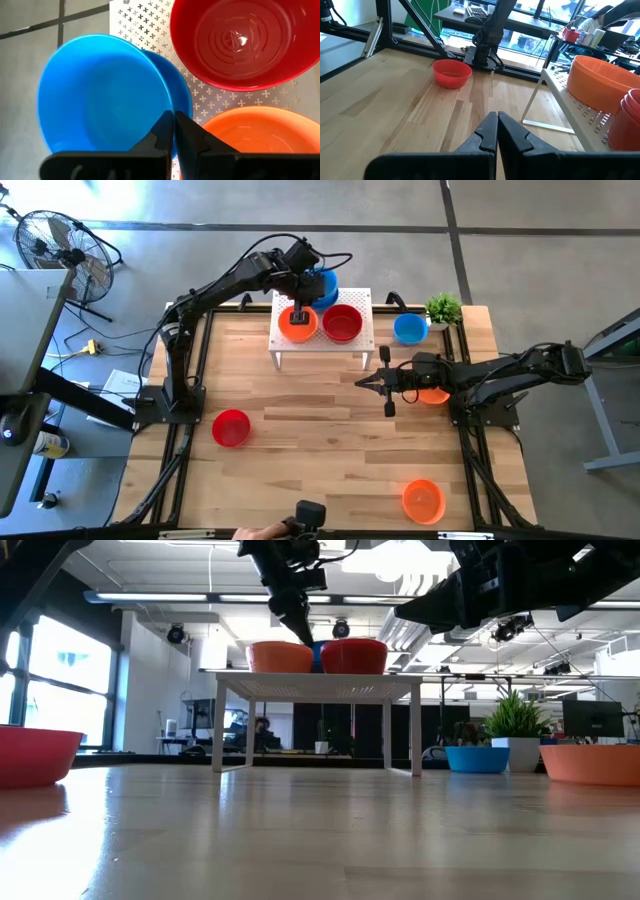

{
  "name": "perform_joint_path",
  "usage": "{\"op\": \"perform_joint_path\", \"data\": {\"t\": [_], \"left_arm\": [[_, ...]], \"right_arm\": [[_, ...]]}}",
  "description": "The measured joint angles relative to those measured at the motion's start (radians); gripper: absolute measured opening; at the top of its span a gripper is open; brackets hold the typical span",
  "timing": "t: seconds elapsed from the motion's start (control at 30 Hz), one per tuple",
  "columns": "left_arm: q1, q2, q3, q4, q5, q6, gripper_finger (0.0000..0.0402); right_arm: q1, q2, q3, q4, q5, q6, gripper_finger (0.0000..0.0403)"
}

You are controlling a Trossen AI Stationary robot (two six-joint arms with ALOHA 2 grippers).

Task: Pick & Place Mini bowls
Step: Stack the blue bowl on the blue bowl on the shelf

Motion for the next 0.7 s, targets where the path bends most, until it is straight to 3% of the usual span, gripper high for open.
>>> {"op": "perform_joint_path", "data": {"t": [0.47,0.7], "left_arm": [[0.0,0.0,0.0,0.008,-0.003,-0.002,0.002],[-0.006,0.0,0.0,-0.002,0.016,-0.006,0.0081]], "right_arm": [[0.0,0.0,0.0,-0.001,0.0,0.0,0.0],[0.0,0.0,0.0,-0.001,0.0,0.0,0.0]]}}
